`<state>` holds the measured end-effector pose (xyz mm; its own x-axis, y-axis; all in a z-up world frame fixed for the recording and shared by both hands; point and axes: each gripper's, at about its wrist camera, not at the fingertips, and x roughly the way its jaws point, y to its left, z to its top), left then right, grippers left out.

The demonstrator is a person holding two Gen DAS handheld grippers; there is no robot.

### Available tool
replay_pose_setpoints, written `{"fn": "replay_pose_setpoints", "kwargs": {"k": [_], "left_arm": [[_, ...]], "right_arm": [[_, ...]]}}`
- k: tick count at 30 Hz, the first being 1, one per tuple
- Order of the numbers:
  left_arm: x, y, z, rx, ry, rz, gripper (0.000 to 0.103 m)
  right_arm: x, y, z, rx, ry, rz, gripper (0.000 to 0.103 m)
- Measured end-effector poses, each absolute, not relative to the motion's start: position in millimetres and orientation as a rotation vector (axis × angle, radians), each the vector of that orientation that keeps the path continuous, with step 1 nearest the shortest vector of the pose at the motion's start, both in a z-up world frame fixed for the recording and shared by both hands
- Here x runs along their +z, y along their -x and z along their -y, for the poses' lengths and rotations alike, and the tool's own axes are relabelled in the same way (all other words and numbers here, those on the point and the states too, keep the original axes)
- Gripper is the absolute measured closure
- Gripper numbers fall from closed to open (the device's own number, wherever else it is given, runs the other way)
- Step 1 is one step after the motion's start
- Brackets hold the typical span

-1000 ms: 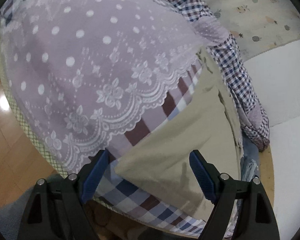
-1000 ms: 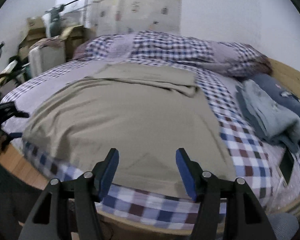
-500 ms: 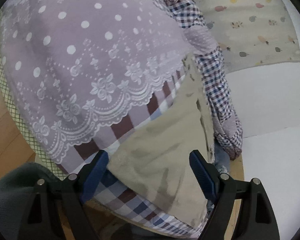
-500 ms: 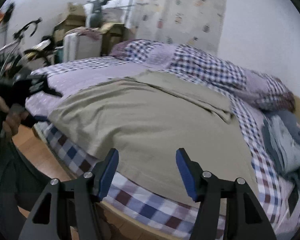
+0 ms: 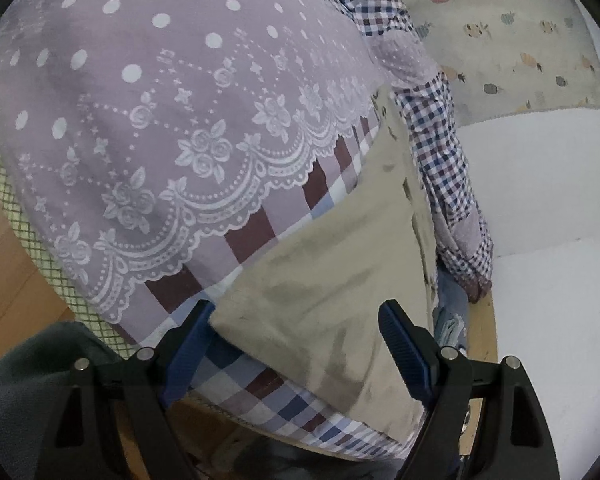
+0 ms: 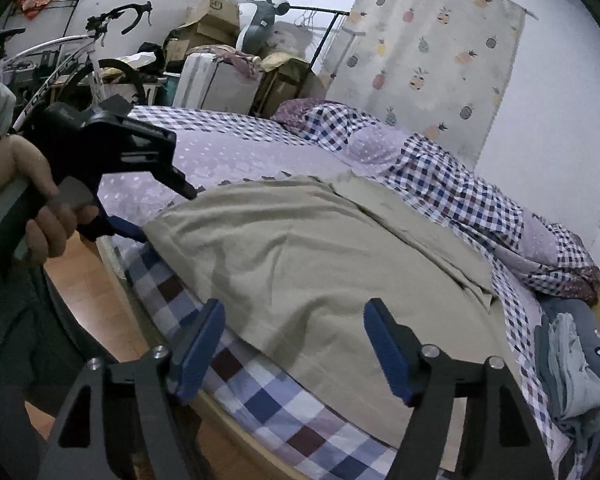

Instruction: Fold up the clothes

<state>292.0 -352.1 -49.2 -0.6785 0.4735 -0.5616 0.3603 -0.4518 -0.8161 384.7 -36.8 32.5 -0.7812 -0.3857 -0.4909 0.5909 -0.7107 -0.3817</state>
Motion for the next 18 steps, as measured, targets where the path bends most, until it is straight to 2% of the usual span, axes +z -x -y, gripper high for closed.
{"fn": "replay_pose_setpoints", "kwargs": {"k": [4, 6, 8, 10, 12, 15, 16, 17, 18], "left_arm": [[-50, -292, 350, 2.317, 1.253, 1.595, 0.029], [-50, -291, 350, 2.32, 1.269, 1.597, 0.042], [-51, -293, 351, 2.322, 1.289, 1.613, 0.05], [-51, -296, 352, 2.319, 1.302, 1.629, 0.063], [-52, -300, 354, 2.297, 1.308, 1.653, 0.084], [-50, -303, 355, 2.274, 1.26, 1.679, 0.086], [-49, -304, 355, 2.272, 1.247, 1.682, 0.089], [-48, -305, 355, 2.271, 1.237, 1.685, 0.096], [-46, -306, 356, 2.269, 1.225, 1.693, 0.098]], "right_arm": [[31, -382, 37, -2.443, -0.531, -0.715, 0.026], [31, -382, 36, -2.447, -0.536, -0.712, 0.026], [31, -382, 36, -2.453, -0.537, -0.711, 0.026], [30, -381, 37, -2.453, -0.538, -0.711, 0.026], [28, -382, 38, -2.451, -0.536, -0.719, 0.026], [24, -383, 43, -2.434, -0.524, -0.744, 0.026], [22, -384, 45, -2.426, -0.516, -0.755, 0.026], [20, -385, 48, -2.416, -0.508, -0.767, 0.026], [19, -386, 52, -2.405, -0.501, -0.78, 0.026]]}}
